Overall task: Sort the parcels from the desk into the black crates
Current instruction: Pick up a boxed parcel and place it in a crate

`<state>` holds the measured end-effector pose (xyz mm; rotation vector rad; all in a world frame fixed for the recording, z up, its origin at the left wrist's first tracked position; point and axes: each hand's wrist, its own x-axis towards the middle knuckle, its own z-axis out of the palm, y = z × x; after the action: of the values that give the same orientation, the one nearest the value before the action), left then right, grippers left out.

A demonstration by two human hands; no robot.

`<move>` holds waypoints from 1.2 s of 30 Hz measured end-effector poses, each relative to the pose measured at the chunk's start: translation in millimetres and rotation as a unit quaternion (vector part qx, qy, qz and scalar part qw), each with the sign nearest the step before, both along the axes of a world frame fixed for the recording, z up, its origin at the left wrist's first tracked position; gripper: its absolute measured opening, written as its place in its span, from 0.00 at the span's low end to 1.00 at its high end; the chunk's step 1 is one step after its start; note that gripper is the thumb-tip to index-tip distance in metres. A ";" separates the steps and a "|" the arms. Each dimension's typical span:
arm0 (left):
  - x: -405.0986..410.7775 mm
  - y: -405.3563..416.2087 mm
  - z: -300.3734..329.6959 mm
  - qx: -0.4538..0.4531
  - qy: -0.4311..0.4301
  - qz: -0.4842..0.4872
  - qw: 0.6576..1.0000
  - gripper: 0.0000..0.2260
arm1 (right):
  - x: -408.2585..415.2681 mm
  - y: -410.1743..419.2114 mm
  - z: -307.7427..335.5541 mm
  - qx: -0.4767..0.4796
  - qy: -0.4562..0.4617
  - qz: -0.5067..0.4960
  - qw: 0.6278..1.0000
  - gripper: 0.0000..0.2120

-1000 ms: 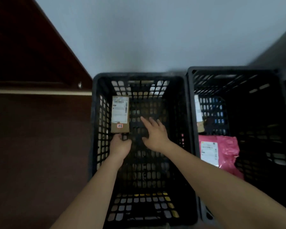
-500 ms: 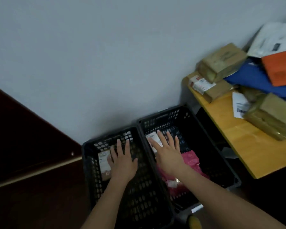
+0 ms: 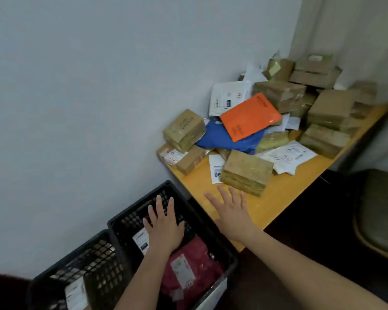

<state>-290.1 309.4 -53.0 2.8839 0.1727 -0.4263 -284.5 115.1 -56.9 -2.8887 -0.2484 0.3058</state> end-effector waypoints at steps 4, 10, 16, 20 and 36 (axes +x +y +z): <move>22.5 -83.4 11.1 -0.016 -0.004 -0.044 0.999 0.32 | 12.5 -91.0 5.4 -0.008 0.023 -0.069 0.997 0.40; 53.9 -161.3 12.8 -0.028 0.012 -0.093 0.995 0.33 | 26.7 -171.0 12.2 -0.001 0.039 -0.135 0.990 0.39; 93.5 -187.2 -5.1 -0.023 0.039 -0.126 0.991 0.31 | 47.2 -193.1 -3.2 0.009 0.081 -0.154 0.985 0.40; 132.6 -189.0 -25.8 -0.033 0.060 -0.129 0.989 0.28 | 76.8 -190.3 -12.6 0.008 0.098 -0.146 0.984 0.37; 225.1 -178.3 -75.0 -0.230 0.131 -0.051 0.963 0.35 | 167.6 -169.0 -55.6 -0.017 0.198 -0.115 0.973 0.50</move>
<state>-65.1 131.0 -127.9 2.3787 -0.0328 -0.7563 -116.9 -53.9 -112.5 -2.7712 0.1600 0.8322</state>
